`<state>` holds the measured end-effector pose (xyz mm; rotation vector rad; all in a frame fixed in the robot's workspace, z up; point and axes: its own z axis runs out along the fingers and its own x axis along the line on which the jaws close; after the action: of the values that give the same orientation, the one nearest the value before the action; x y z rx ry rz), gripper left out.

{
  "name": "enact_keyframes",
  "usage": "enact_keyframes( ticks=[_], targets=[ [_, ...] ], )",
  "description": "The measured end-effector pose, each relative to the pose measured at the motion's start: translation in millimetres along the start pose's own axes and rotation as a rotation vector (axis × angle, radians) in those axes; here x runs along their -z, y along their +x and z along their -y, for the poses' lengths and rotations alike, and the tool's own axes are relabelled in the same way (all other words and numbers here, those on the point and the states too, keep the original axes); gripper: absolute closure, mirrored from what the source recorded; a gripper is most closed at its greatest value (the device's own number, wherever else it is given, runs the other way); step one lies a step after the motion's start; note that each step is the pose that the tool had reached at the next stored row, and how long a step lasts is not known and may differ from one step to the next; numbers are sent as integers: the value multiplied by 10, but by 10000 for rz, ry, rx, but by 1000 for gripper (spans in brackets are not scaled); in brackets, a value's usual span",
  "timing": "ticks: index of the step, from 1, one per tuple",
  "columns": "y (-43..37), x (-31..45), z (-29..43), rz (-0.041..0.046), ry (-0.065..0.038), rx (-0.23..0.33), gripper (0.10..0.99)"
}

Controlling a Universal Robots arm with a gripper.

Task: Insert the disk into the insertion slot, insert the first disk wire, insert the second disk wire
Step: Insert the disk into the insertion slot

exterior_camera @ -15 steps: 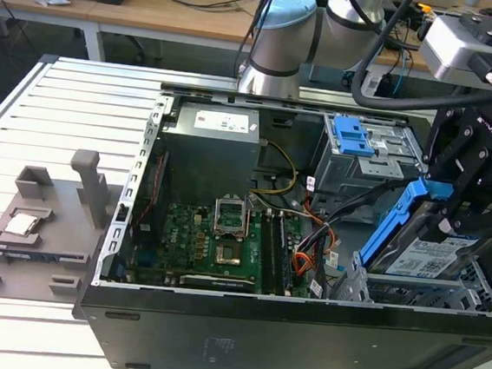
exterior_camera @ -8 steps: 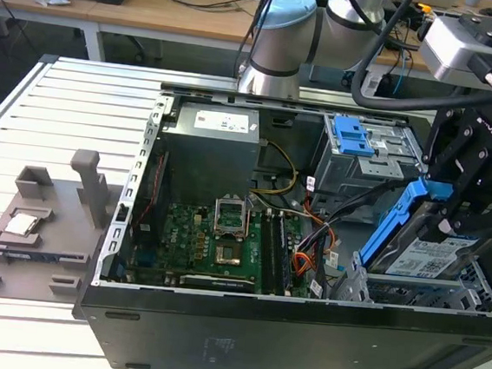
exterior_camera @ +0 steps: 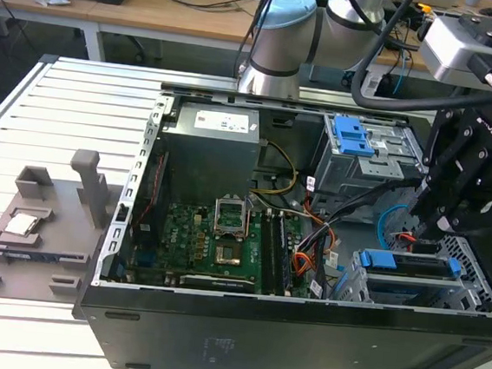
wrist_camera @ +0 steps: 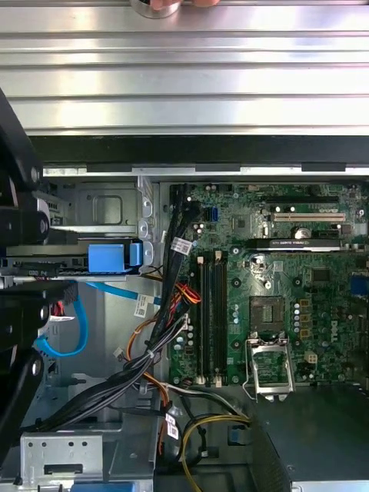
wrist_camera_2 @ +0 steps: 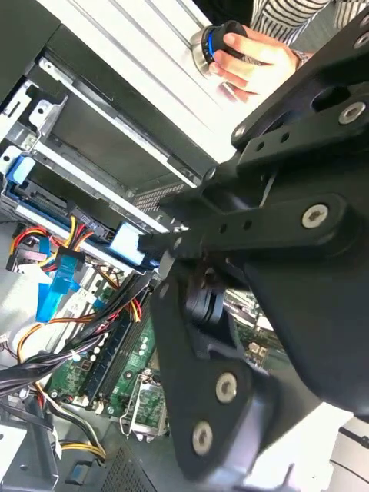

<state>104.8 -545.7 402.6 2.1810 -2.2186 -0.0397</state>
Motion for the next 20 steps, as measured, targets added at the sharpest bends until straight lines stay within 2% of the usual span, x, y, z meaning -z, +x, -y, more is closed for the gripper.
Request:
enact_keyframes(
  ticks=[3,10,11,14,15,20],
  targets=[
    [0,-1,0,0,0,0,973],
    [0,-4,2,0,0,-1,980],
    [-2,-4,27,1,0,0,980],
    [-24,4,190,-1,-18,2,980],
    [-27,5,220,-2,-24,0,980],
    [-29,-43,257,-2,-29,1,980]
  ],
)
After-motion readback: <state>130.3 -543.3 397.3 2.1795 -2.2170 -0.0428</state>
